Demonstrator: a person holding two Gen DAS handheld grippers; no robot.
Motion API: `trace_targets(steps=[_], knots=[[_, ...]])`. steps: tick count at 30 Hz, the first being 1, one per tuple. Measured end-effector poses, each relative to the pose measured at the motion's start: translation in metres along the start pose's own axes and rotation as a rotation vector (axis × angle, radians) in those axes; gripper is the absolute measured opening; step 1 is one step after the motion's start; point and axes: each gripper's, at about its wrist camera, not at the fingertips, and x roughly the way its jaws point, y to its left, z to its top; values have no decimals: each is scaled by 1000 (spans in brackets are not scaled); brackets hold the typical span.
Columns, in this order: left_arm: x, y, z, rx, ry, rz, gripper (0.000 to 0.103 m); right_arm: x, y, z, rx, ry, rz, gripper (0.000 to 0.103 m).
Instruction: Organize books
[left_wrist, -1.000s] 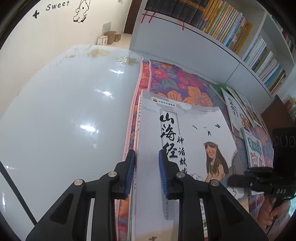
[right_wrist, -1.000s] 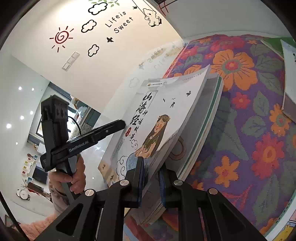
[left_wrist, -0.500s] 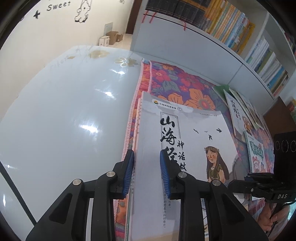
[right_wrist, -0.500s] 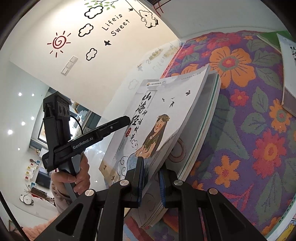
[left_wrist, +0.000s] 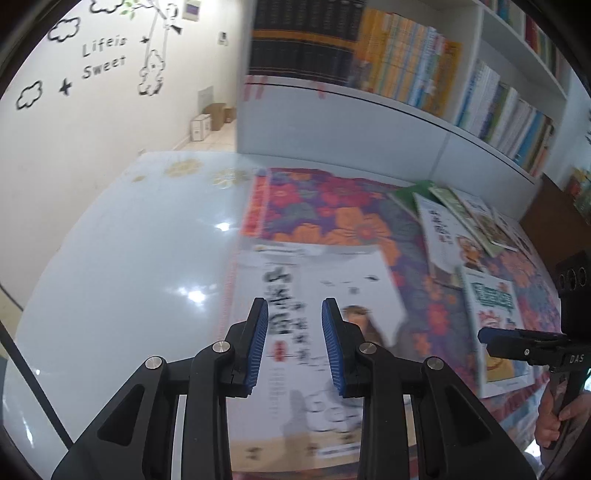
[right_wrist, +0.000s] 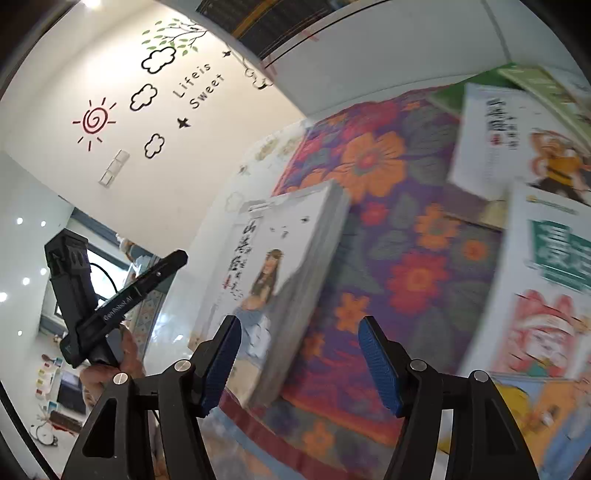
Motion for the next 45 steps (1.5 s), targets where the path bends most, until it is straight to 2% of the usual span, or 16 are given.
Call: trace_targets(steps=[4, 8, 12, 16, 20, 23, 26, 27, 31, 37, 38, 40, 45], knots=[[4, -36, 8, 20, 6, -46, 27, -36, -25, -2, 26, -57, -58, 64], [18, -80, 17, 9, 24, -101, 28, -81, -70, 0, 98, -121, -102, 64], [35, -129, 13, 16, 43, -145, 28, -129, -130, 9, 175, -230, -160, 64], [60, -185, 1, 42, 100, -197, 28, -169, -197, 22, 285, -306, -189, 64], [81, -226, -15, 36, 131, -235, 28, -180, -266, 42, 456, -338, -123, 64], [88, -236, -30, -13, 109, -262, 28, -174, -304, 56, 551, -411, -38, 64], [98, -242, -45, 16, 146, -264, 28, -171, -334, 66, 647, -473, -8, 64], [104, -242, -49, 27, 154, -245, 28, -170, -338, 68, 667, -491, 4, 60], [106, -239, -50, 34, 145, -259, 28, -169, -344, 83, 684, -523, -11, 59], [105, -239, -52, 57, 133, -263, 28, -157, -336, 96, 667, -546, -112, 60], [105, -238, -53, 57, 133, -263, 28, -158, -333, 93, 660, -565, -134, 53], [104, -238, -53, 58, 134, -263, 28, -162, -337, 80, 681, -629, -103, 33], [105, -238, -53, 58, 134, -264, 28, -169, -346, 72, 703, -676, -15, 30]])
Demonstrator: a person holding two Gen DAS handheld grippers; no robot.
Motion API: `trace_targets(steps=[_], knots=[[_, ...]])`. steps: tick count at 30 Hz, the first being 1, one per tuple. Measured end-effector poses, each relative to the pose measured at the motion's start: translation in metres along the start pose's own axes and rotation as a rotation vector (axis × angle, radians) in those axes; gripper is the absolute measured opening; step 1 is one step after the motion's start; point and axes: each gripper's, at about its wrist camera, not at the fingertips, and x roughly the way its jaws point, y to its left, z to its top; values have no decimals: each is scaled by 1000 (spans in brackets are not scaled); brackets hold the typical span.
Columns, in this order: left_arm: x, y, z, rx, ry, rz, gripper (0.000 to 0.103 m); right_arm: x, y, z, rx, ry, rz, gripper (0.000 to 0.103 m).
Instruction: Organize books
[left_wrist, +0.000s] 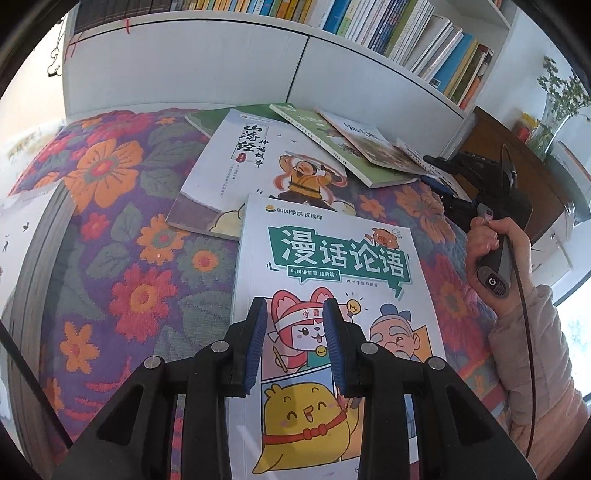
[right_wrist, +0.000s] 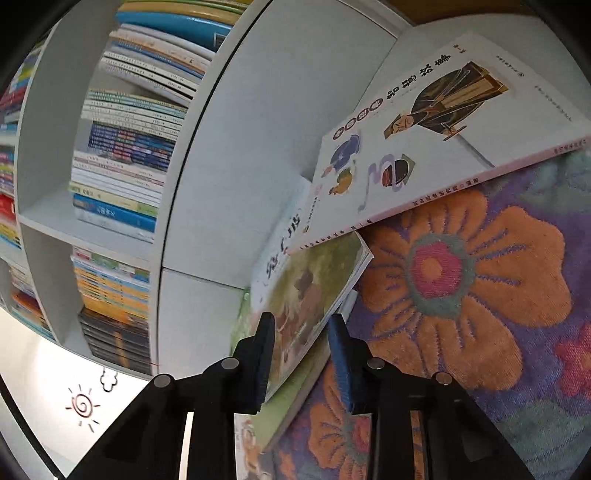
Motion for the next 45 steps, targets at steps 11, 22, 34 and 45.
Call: trace_targets(steps=[11, 22, 34, 45], knots=[[0, 1, 0, -7, 0, -8, 28, 25, 5, 1, -59, -15, -54, 9], [-17, -9, -2, -31, 12, -40, 29, -54, 20, -50, -189, 85, -124, 9], [-18, -88, -18, 99, 98, -115, 29, -199, -15, -154, -260, 394, -214, 18], [43, -120, 4, 135, 281, -161, 28, -231, -9, -106, -396, 257, -338, 62]])
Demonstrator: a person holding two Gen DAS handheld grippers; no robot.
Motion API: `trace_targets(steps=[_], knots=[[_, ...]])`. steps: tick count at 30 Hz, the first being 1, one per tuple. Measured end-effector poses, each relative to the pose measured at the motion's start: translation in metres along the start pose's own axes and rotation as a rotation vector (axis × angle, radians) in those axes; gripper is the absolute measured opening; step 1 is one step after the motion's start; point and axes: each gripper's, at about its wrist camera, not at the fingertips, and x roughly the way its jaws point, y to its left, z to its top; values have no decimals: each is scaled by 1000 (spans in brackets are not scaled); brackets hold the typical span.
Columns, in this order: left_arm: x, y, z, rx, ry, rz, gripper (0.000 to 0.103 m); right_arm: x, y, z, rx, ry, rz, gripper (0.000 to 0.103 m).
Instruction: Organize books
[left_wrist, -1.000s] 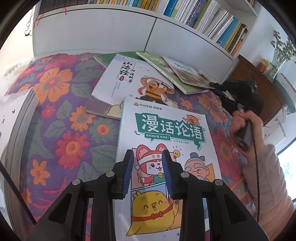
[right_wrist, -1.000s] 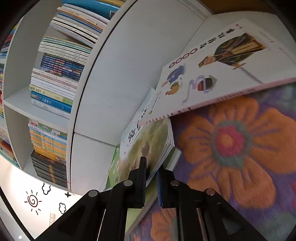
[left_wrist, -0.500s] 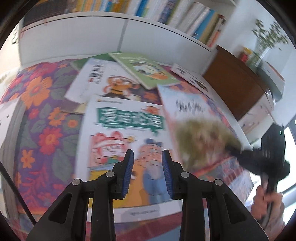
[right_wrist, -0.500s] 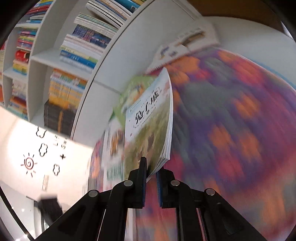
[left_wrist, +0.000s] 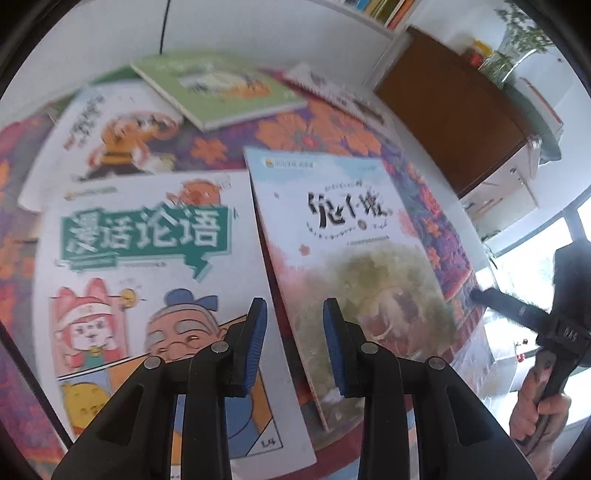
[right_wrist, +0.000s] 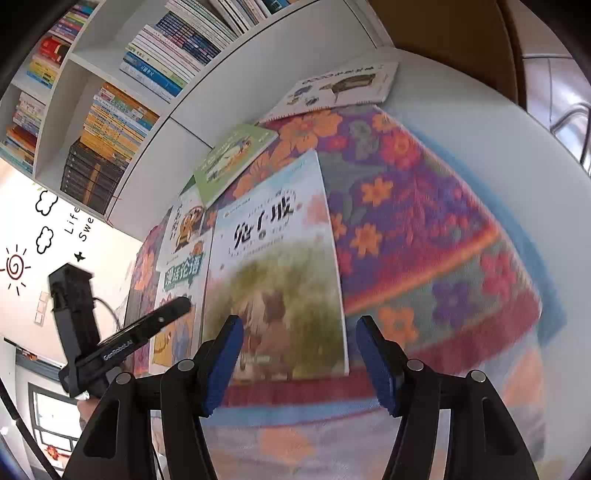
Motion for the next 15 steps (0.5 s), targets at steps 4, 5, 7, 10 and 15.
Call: trace_targets(steps=[4, 5, 7, 10, 15], knots=[[1, -8, -1, 13, -17, 60, 31, 17, 2, 16, -53, 32, -22, 62], [2, -12, 0, 24, -11, 86, 32, 23, 4, 18, -58, 45, -28, 62], [3, -19, -2, 56, 7, 149, 32, 41, 7, 22, -76, 84, -32, 62], [2, -20, -4, 54, 27, 169, 33, 55, 8, 24, -99, 120, -16, 62], [9, -1, 16, -57, 69, 6, 34, 65, 5, 37, -77, 135, 45, 62]])
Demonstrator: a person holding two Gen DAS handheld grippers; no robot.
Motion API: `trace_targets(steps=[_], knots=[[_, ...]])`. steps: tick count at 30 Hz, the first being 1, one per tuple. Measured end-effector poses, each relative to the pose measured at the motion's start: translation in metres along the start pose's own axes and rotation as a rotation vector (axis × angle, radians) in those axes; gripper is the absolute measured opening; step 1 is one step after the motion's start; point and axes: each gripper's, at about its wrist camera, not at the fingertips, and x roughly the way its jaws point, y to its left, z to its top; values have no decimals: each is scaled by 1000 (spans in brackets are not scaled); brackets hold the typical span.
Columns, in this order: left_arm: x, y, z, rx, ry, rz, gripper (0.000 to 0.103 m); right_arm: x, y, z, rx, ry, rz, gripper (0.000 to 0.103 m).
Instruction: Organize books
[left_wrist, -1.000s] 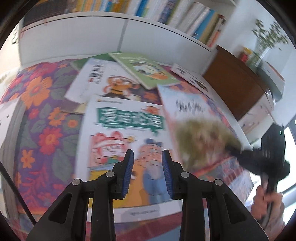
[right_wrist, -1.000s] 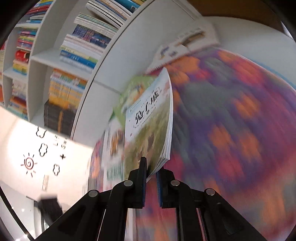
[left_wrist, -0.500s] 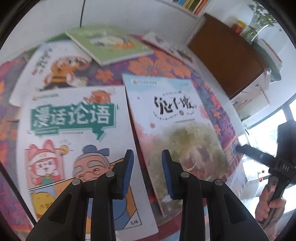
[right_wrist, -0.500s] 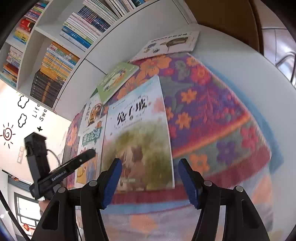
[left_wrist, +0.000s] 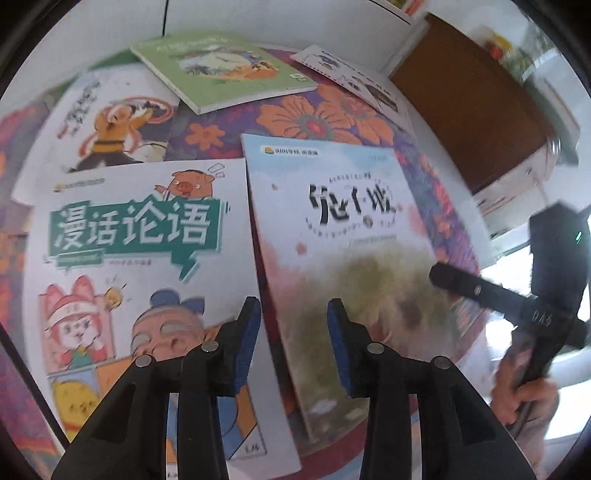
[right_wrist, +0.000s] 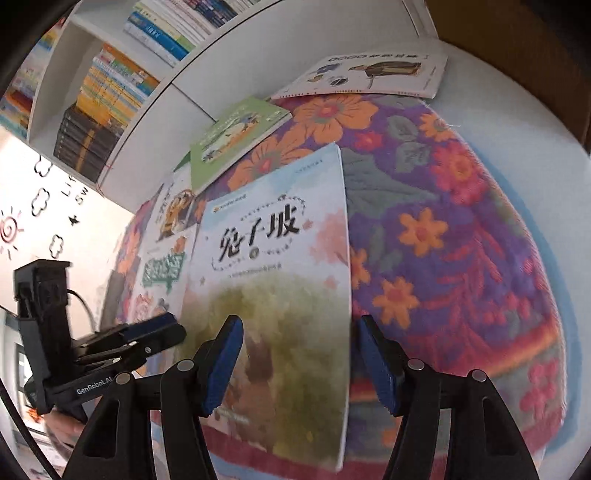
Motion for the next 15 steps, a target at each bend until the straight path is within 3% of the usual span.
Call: trace_targets(steps=[3, 9, 12, 15], knots=[[17, 1, 8, -26, 80, -77, 34, 2, -5, 6, 13, 23, 35, 63], [17, 6, 3, -60, 53, -140, 34, 1, -12, 10, 42, 40, 84, 64], [13, 6, 0, -56, 34, -101, 21, 3, -8, 12, 4, 53, 71, 64], [10, 1, 0, -25, 23, -57, 21, 5, -14, 15, 49, 31, 93, 59]])
